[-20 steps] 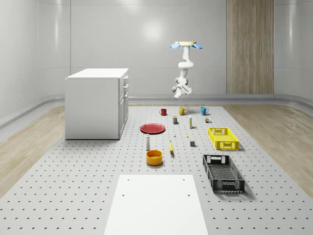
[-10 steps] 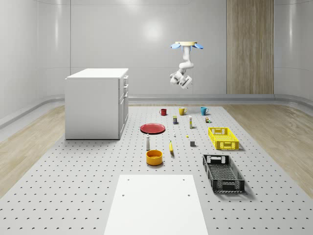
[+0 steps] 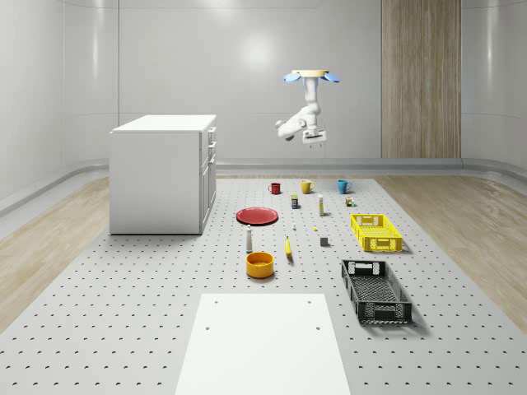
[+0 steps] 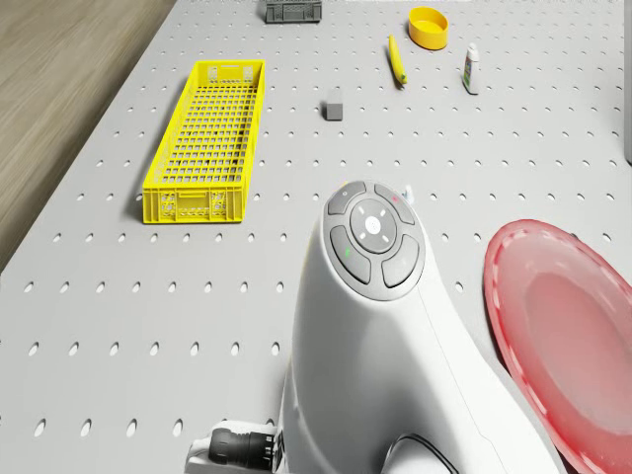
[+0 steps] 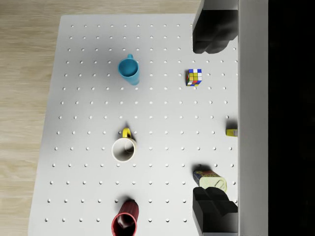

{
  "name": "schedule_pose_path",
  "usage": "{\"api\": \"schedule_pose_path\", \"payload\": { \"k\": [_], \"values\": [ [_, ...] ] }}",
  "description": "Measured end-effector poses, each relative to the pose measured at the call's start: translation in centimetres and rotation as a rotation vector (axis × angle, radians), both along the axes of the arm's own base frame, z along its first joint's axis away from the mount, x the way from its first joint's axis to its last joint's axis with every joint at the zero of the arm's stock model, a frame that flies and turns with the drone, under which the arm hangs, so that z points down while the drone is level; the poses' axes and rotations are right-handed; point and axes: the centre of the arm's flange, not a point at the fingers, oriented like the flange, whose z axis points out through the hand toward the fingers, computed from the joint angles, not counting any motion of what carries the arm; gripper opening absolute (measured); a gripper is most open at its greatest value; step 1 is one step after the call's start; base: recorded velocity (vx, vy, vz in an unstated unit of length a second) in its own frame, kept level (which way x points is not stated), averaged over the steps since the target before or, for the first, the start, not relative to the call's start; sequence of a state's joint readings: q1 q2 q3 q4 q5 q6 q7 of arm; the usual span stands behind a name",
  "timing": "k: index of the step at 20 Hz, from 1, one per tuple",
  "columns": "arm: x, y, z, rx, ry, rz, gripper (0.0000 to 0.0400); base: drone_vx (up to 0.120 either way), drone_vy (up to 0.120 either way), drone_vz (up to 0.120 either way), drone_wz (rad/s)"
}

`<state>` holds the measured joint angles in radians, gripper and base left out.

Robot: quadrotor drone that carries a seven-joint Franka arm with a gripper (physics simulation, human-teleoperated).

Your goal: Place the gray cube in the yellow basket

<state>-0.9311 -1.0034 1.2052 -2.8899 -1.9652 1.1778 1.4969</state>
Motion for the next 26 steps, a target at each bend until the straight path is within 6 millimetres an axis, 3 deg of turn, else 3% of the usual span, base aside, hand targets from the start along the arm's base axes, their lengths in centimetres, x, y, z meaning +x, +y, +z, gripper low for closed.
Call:
{"api": "schedule_pose_path", "payload": {
  "k": [4, 13, 20, 26],
  "values": [
    [0.0, -0.57, -0.07, -0.058, 0.002, -0.001, 0.04, 0.12, -0.1, 0.0, 0.0],
    [-0.01, -1.01, -0.11, -0.103, 0.004, -0.002, 0.04, 0.12, 0.0, 0.0, 0.0],
    [-0.01, -1.08, -0.11, -0.11, 0.004, -0.002, 0.04, 0.12, 0.0, -0.109, 0.0],
    [-0.01, -1.1, -0.11, -0.112, 0.004, -0.002, 0.04, 0.12, 0.0, 0.0, 0.0]
  ]
}}
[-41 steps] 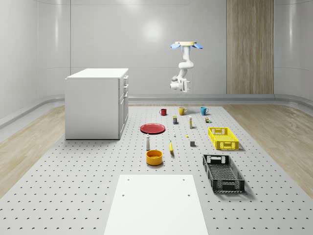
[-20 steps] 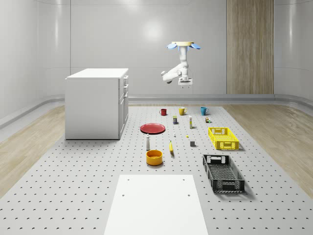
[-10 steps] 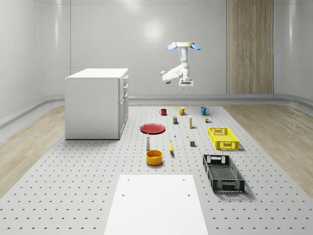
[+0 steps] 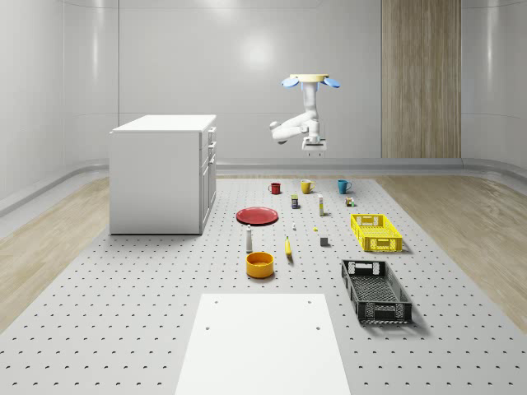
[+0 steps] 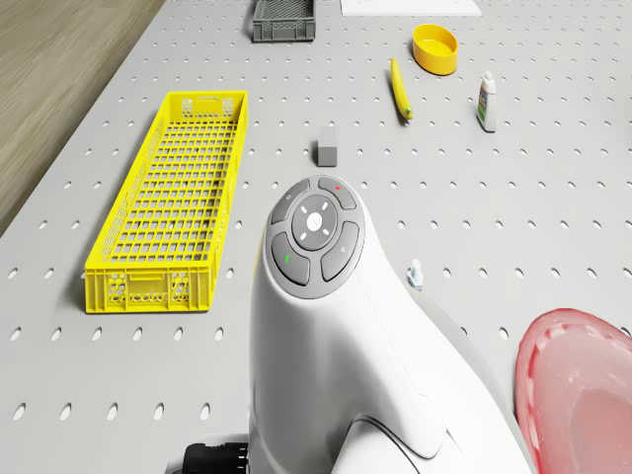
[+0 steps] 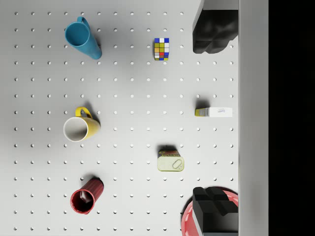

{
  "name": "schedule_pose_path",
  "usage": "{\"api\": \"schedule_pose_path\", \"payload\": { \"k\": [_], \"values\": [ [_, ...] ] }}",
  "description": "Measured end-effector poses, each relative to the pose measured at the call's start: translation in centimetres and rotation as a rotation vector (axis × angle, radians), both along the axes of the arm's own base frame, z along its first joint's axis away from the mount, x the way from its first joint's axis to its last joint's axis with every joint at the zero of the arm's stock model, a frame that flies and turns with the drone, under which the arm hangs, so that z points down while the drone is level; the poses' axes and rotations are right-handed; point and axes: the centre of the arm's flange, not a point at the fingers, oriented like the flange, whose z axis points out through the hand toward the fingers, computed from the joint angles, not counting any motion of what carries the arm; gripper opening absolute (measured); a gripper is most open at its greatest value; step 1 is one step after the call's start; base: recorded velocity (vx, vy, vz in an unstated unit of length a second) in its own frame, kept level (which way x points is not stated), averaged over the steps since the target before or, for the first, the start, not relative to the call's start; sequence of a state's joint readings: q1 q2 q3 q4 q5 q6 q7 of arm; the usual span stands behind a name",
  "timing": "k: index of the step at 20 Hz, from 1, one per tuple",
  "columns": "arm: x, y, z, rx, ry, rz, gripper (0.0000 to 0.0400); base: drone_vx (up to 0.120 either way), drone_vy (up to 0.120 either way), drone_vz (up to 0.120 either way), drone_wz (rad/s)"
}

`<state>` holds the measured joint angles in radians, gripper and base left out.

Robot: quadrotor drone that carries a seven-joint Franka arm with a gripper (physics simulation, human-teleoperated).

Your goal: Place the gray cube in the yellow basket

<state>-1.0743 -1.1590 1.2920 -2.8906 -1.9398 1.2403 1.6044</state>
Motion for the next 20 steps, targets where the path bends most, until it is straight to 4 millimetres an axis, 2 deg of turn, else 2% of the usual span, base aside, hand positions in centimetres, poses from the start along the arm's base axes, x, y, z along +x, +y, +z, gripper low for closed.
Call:
{"api": "schedule_pose_path", "payload": {
  "k": [2, 13, 20],
  "values": [
    [0.0, 0.0, 0.0, 0.0, 0.0, 0.0, 0.04, 0.12, 0.0, -0.04, 0.0],
    [0.0, -0.01, 0.0, -0.001, 0.0, 0.0, 0.04, 0.12, 0.0, -0.116, 0.0],
    [0.0, 0.0, 0.0, -0.001, 0.0, 0.0, 0.04, 0.12, 0.0, 0.0, 0.0]
  ]
}}
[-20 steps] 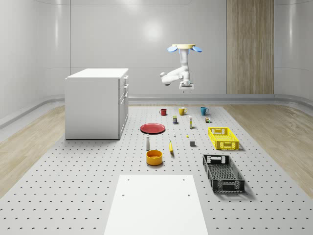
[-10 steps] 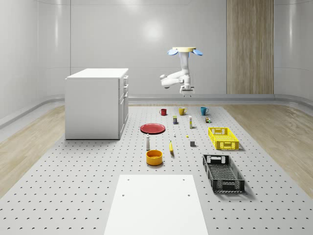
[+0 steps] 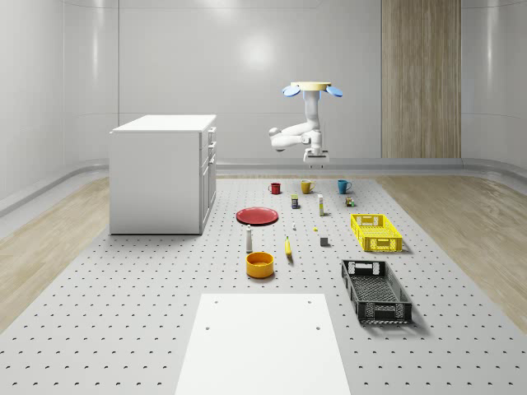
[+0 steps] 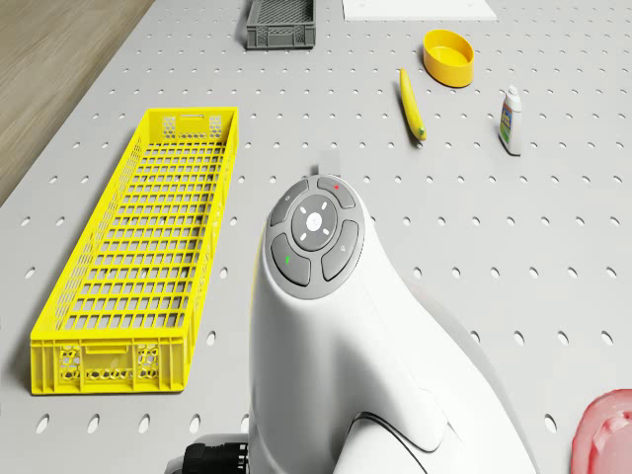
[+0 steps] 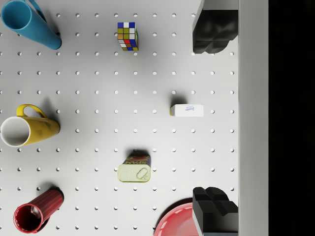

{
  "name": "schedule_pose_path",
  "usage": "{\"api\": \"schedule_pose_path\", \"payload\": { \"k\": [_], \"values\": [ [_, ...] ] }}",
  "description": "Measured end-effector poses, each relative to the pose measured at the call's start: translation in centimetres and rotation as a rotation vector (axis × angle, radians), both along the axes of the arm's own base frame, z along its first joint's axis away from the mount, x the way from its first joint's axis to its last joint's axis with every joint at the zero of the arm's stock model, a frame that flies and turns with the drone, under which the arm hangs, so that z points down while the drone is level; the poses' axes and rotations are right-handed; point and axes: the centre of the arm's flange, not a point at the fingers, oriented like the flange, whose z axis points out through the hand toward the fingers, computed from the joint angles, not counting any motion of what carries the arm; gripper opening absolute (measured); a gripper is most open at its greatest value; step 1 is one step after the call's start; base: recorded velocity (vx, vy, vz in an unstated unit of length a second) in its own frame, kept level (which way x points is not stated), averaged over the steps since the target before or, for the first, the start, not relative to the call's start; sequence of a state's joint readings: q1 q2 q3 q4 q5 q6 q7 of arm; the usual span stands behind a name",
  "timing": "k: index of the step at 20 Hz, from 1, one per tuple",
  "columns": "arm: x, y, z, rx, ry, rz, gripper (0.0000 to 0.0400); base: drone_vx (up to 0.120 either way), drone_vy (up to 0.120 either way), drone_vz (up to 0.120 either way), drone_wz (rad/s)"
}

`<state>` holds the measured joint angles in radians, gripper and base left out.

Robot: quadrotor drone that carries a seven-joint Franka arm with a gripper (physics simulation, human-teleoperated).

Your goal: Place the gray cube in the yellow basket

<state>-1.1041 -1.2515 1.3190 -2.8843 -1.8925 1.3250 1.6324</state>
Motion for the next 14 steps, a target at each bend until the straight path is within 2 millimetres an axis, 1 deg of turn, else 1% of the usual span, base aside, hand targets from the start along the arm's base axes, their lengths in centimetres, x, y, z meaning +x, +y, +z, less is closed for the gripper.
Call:
{"api": "schedule_pose_path", "payload": {
  "k": [14],
  "values": [
    [0.0, 0.0, 0.0, 0.0, 0.0, 0.0, 0.04, 0.12, 0.0, 0.0, 0.0]
  ]
}}
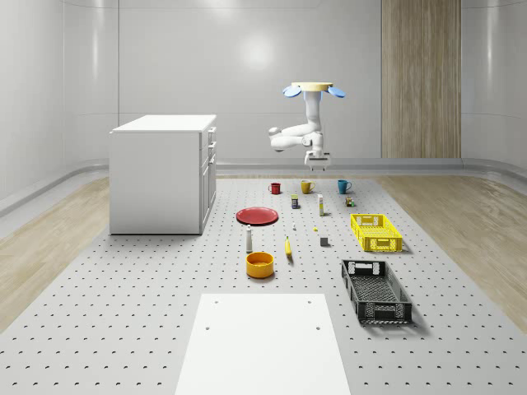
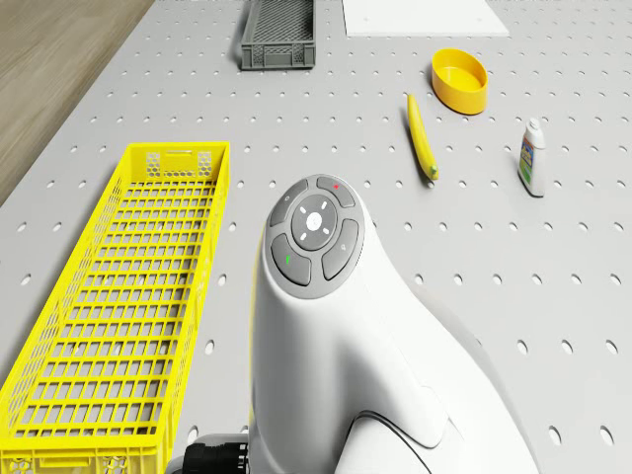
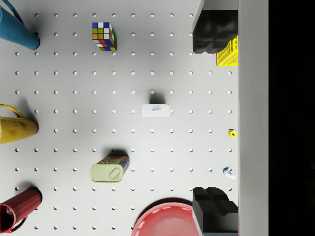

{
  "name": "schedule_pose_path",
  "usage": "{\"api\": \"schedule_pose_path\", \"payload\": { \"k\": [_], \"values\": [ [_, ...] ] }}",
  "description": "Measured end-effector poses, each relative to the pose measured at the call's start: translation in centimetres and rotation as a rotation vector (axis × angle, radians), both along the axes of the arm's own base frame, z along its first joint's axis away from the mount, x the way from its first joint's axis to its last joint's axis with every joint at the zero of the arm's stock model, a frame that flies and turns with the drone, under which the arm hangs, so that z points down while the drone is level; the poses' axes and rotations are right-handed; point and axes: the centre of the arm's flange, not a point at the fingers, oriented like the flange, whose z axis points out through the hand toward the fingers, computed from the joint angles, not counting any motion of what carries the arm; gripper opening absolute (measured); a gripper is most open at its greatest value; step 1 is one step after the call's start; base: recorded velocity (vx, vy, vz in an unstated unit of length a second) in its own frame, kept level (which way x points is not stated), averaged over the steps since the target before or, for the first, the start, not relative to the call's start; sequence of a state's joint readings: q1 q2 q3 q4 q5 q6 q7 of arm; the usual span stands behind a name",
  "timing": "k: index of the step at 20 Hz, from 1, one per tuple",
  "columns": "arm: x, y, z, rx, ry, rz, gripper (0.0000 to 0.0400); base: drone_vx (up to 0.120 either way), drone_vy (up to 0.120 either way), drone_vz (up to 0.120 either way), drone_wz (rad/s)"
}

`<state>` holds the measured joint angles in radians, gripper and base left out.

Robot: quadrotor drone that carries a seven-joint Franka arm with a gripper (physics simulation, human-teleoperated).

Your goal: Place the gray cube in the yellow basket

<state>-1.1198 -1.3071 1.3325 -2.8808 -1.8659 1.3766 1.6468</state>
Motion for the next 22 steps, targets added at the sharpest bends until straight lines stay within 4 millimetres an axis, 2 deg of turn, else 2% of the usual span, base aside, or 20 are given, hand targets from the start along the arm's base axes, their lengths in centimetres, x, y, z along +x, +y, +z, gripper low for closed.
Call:
{"api": "schedule_pose_path", "payload": {
  "k": [19, 22],
  "values": [
    [0.0, 0.0, 0.0, 0.0, 0.0, 0.0, 0.04, 0.12, 0.0, 0.0, 0.0],
    [0.0, 0.0, 0.0, 0.0, 0.0, 0.0, 0.04, 0.12, 0.0, -0.12, 0.0]
  ]
}}
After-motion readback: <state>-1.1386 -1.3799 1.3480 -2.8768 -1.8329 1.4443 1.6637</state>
